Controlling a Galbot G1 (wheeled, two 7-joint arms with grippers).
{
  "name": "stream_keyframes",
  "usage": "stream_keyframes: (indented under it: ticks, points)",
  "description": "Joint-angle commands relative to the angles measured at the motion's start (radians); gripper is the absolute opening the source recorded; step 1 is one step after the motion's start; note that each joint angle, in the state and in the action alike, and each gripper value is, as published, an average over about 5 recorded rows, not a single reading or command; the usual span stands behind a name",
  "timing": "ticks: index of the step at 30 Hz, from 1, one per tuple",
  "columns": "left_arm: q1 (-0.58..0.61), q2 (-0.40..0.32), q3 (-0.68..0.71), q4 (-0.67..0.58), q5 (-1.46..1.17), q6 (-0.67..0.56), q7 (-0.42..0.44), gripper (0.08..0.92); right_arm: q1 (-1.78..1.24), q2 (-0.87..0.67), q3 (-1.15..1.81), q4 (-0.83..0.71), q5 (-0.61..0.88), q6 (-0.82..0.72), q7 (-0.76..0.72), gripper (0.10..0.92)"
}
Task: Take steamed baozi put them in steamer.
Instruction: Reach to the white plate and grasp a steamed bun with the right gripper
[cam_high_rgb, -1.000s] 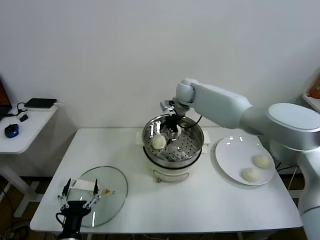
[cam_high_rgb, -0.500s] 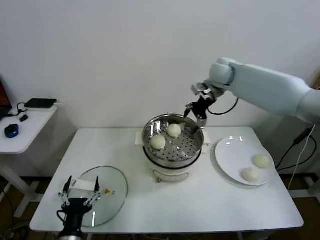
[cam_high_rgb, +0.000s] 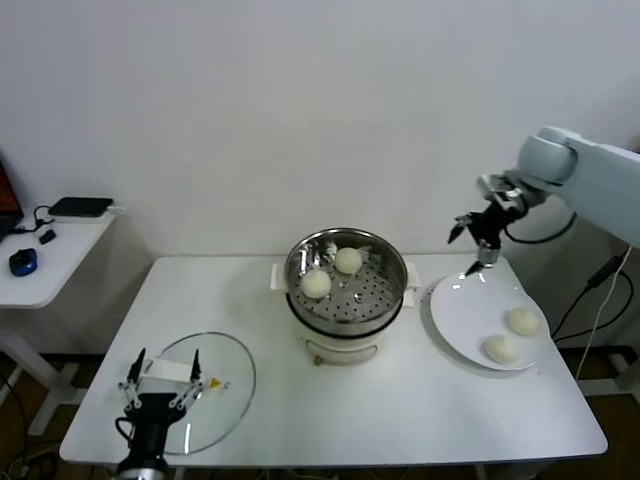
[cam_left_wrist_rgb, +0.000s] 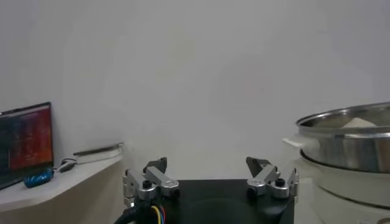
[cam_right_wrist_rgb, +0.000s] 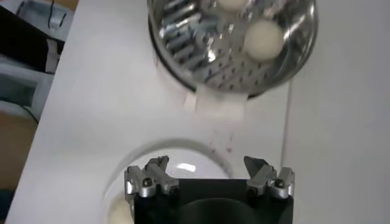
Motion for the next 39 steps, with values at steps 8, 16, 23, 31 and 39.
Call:
stream_keyframes:
  ticks: [8,16,23,31,39]
  points:
    - [0.000,0.000,0.003,-0.008,0.002,0.005,0.000,0.823,-0.355,-0.186,0.215,0.025,-0.281,0.029,-0.006,0.823]
    - [0.011,-0.001,0.003,-0.009,0.004,0.000,-0.001,0.823,-0.444,-0.147,0.291,-0.044,-0.359,0.053,-0.003,0.823]
    - [0.023,-0.001,0.002,-0.013,0.004,-0.005,-0.001,0.823,-0.504,-0.119,0.330,-0.079,-0.393,0.055,0.000,0.823]
    - [0.025,0.000,0.000,-0.011,0.005,-0.004,-0.001,0.823,-0.553,-0.068,0.375,-0.139,-0.425,0.066,0.008,0.823]
    - [0.027,0.000,-0.003,-0.003,0.008,-0.007,-0.002,0.823,-0.575,-0.017,0.412,-0.202,-0.452,0.081,0.012,0.823]
